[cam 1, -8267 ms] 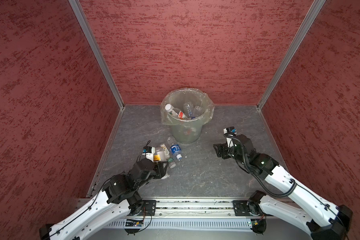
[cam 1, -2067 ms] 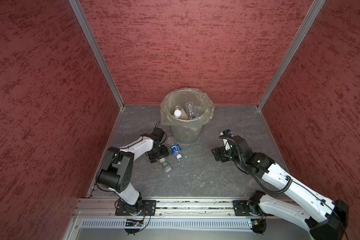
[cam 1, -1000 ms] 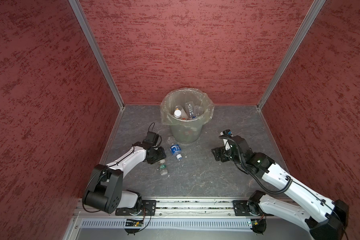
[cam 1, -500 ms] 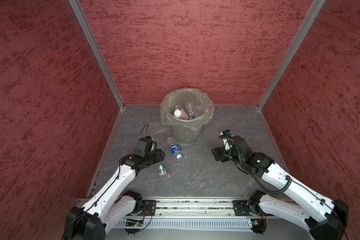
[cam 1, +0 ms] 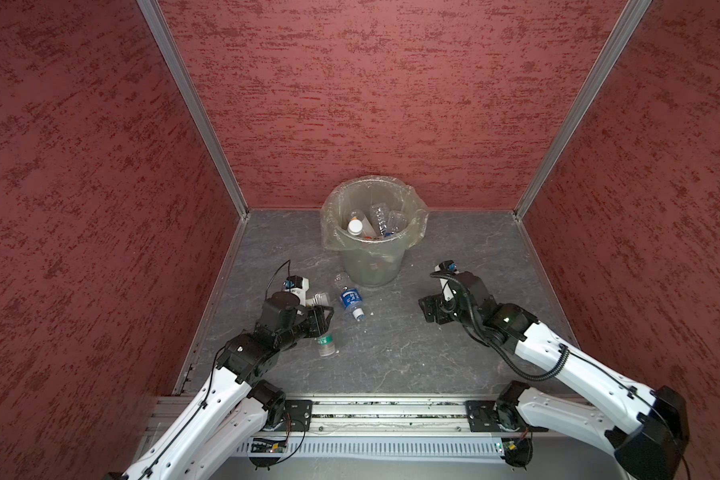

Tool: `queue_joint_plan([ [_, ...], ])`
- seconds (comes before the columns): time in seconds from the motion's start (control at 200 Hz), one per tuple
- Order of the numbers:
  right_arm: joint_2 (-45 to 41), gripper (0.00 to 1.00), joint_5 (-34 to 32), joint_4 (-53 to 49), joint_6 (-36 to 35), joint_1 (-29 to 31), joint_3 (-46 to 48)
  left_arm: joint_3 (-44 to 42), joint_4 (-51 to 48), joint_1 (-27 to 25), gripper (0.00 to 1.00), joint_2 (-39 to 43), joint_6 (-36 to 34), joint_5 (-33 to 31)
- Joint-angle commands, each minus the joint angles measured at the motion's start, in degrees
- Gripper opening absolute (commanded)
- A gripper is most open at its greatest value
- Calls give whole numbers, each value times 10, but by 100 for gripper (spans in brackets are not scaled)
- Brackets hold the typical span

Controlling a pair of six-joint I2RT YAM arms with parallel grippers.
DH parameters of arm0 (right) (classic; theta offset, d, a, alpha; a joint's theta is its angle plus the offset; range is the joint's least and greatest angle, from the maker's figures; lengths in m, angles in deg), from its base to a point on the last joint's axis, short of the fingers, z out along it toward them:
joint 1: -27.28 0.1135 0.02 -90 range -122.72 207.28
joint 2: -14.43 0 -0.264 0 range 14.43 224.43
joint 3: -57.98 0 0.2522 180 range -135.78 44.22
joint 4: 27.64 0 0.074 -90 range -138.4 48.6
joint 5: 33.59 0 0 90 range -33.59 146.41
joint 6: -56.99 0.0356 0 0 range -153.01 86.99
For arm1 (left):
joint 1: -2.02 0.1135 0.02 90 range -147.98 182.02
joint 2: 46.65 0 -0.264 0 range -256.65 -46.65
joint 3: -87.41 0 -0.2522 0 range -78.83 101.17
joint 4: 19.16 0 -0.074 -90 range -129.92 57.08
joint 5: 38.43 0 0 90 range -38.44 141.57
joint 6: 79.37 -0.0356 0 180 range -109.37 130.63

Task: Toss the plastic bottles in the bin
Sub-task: 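Lift the bird-label bottle with the left gripper over the wastebasket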

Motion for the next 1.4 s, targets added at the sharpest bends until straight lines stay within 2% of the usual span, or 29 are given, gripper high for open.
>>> queue_joint_plan([
  [0.0, -7, 90, -12, 42, 8, 8, 8, 24, -18, -11, 49, 25, -15, -23],
  [0.225, -33, 93, 3, 81, -7, 14, 20, 52, -37, -40, 49, 50, -20, -46],
  [0.486, -34, 93, 12, 71, -13, 18, 17, 77, -50, -78, 50, 66, -23, -72],
  [0.822, -20, 93, 4, 66, -12, 19, 14, 213, -90, -93, 51, 80, -66, -95],
  [0.962, -19, 94, -2, 61, -13, 19, 11, 286, -86, -92, 51, 34, -90, -69],
  [1.187, -33, 94, -7, 56, -8, 19, 13, 352, -35, -92, 50, -44, -125, -62],
  [1.312, -41, 94, -9, 50, -8, 20, 10, 414, 17, -88, 50, -130, -139, -44],
  [1.393, -47, 94, -9, 50, -7, 19, 11, 485, 48, -73, 50, -223, -145, -13],
])
